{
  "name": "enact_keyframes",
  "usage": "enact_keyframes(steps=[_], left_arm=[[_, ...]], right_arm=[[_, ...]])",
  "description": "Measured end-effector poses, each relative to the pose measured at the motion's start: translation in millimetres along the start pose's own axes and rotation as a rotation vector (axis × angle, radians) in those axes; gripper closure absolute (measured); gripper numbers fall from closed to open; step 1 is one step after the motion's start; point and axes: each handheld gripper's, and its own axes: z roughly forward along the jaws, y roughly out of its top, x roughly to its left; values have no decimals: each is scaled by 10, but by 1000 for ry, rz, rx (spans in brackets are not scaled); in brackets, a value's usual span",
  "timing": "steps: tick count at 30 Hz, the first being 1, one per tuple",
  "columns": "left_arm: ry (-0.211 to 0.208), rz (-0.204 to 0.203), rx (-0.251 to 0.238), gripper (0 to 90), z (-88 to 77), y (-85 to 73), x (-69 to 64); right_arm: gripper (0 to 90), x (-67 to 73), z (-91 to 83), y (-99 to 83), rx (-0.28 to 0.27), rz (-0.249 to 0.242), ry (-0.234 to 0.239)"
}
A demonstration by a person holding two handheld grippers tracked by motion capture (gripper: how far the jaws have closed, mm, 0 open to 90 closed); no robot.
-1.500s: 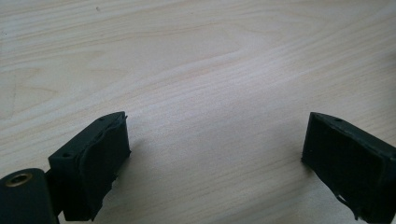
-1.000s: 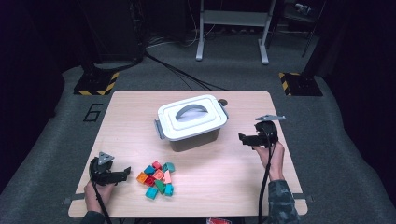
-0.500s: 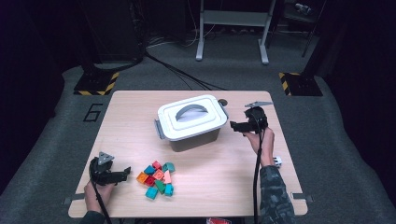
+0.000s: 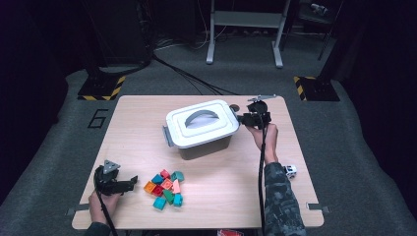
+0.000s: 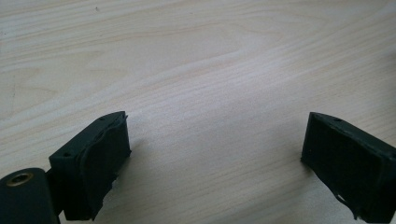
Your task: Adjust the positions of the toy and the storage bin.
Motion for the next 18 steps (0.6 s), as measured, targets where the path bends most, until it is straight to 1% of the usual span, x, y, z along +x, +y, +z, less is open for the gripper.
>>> enact_keyframes(steps=[1,3,4,6,8,10,11,12,13,14,18], left_arm=[[0,0,0,75,0,0,0],[0,0,0,75,0,0,0],[0,-1,1,75,0,0,-1],[0,-1,1,75,0,0,-1],[0,-1,0,75,0,0,-1],[0,-1,-1,75,0,0,-1],[0,-1,-1,75,0,0,-1],[0,-1,-1,75,0,0,-1],[0,-1,-1,75,0,0,-1],[0,-1,-1,75,0,0,-1],[0,-1,-1,76,0,0,-2]], right_arm=[[683,0,0,0,0,0,0],[698,-6,22,18,0,26,22],[721,-18,46,36,7,35,34],[723,-23,54,39,5,38,40],[745,-24,86,39,14,29,35],[763,-36,133,25,30,47,43],[763,-36,133,25,30,47,43],[778,-37,145,20,43,56,48],[795,-37,162,17,44,57,42],[830,-29,184,15,53,61,30],[840,-48,190,5,49,52,28]])
